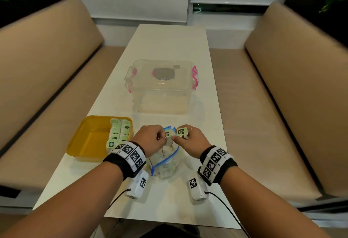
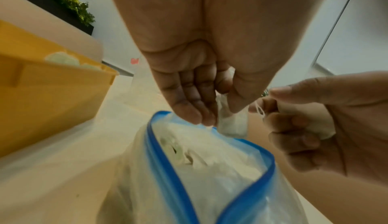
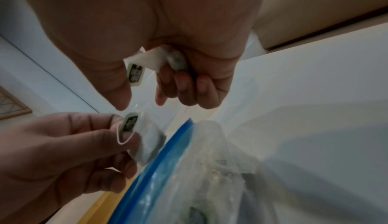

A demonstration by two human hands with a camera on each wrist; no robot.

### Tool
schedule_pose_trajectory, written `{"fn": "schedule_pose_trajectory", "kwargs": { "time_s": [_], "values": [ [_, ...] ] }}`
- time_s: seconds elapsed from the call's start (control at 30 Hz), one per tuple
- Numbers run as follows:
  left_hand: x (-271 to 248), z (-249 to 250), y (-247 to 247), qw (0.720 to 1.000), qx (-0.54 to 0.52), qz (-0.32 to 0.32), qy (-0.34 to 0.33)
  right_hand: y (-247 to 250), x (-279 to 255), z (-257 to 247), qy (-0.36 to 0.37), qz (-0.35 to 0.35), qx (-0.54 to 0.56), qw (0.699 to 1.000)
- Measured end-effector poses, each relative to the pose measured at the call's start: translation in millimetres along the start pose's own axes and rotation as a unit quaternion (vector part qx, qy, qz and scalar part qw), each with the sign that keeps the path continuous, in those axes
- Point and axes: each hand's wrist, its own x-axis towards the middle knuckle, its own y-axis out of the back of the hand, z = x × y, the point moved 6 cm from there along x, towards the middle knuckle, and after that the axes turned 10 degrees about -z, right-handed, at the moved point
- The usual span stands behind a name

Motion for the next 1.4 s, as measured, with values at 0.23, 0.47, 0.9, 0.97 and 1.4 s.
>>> {"fn": "schedule_pose_trajectory", "kwargs": {
  "time_s": [0.23, 0.47, 0.9, 0.97, 1.4],
  "values": [
    [-11.8, -11.2, 32.4, 0.996, -0.060, 0.004, -0.060, -20.6, 19.8, -32.0, 0.039, -0.004, -0.043, 0.998],
    [-19.1, -41.6, 70.2, 0.994, -0.101, 0.004, -0.037, -49.1, 37.6, -65.6, 0.065, -0.019, -0.042, 0.997],
    [-35.2, -152.8, 124.0, 0.987, 0.071, -0.081, 0.116, -98.1, 72.9, -88.5, -0.049, -0.037, 0.103, 0.993],
    [-38.5, -163.3, 107.9, 0.979, 0.071, -0.133, 0.138, -103.7, 76.6, -88.5, -0.061, -0.037, 0.120, 0.990],
    [-17.9, -172.3, 74.5, 0.969, 0.107, -0.145, 0.168, -117.1, 78.5, -88.6, -0.006, -0.023, 0.017, 1.000]
  ]
}}
